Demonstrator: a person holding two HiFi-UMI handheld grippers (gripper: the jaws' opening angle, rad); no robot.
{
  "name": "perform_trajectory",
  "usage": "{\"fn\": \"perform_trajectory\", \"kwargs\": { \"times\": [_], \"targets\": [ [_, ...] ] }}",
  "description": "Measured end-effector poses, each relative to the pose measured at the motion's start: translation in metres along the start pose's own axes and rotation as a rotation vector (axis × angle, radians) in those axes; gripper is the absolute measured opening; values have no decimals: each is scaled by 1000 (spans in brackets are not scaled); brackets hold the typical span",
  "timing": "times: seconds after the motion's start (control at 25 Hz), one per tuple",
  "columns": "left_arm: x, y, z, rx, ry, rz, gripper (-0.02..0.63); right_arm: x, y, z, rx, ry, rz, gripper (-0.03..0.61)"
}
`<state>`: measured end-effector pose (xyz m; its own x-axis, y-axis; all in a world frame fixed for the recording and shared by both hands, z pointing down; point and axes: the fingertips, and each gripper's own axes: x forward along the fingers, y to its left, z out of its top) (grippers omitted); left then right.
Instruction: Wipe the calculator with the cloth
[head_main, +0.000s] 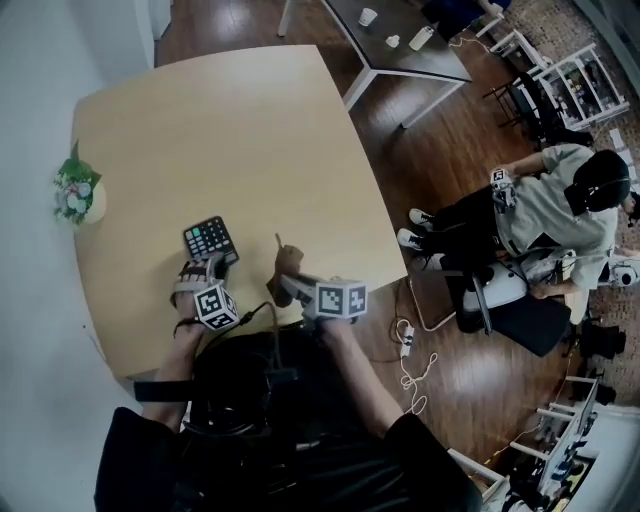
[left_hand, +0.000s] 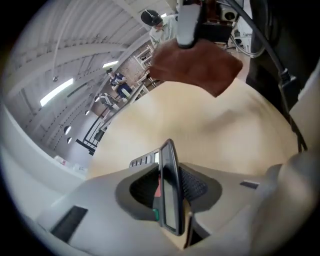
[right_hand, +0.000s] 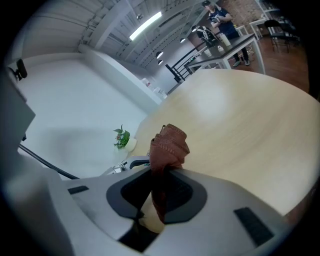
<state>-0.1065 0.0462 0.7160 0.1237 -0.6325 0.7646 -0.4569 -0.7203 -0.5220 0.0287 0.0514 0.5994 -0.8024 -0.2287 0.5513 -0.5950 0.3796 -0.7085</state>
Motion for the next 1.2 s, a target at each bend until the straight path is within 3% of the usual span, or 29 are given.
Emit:
{"fn": "perform_trajectory", "kwargs": {
  "times": [0.12, 0.16, 0.2, 0.28, 0.4, 0.44, 0.48, 0.56, 0.68, 0.76, 1.04, 1.2],
  "targets": [
    [-6, 17, 6, -90, -75, 9, 112, -10, -5, -13, 48, -36, -19, 64],
    [-15, 31, 10, -181, -126, 8, 90, -11, -5, -15, 55, -45, -19, 64],
    [-27, 50, 12, -320, -197, 5, 72, -11, -3, -15, 56, -52, -15, 64],
    [-61, 99, 8, -732, -404, -11, 66, -11, 2, -11, 38, -60, 4, 64],
    [-117, 159, -9, -1448, -870, -131, 60, -13, 25, 8, -43, -48, 88, 64],
    [-134, 171, -11, -1619, -1048, -191, 58, -13, 40, 17, -79, -41, 143, 64],
    [-151, 178, -10, -1728, -1205, -244, 60, -12, 59, 27, -114, -34, 213, 64],
    [-178, 184, -1, -1793, -1391, -302, 61, -11, 110, 49, -175, -25, 390, 64],
    [-205, 180, 27, -1744, -1462, -336, 64, -9, 181, 76, -285, 11, 613, 66],
    [-218, 173, 57, -1696, -1489, -371, 64, -8, 201, 87, -362, 47, 663, 66],
    [-233, 155, 116, -1697, -1564, -353, 69, -30, 147, 112, -580, 9, 547, 67],
    [-235, 149, 128, -1725, -1547, -279, 77, -33, 90, 136, -651, -49, 362, 69]
  ]
}}
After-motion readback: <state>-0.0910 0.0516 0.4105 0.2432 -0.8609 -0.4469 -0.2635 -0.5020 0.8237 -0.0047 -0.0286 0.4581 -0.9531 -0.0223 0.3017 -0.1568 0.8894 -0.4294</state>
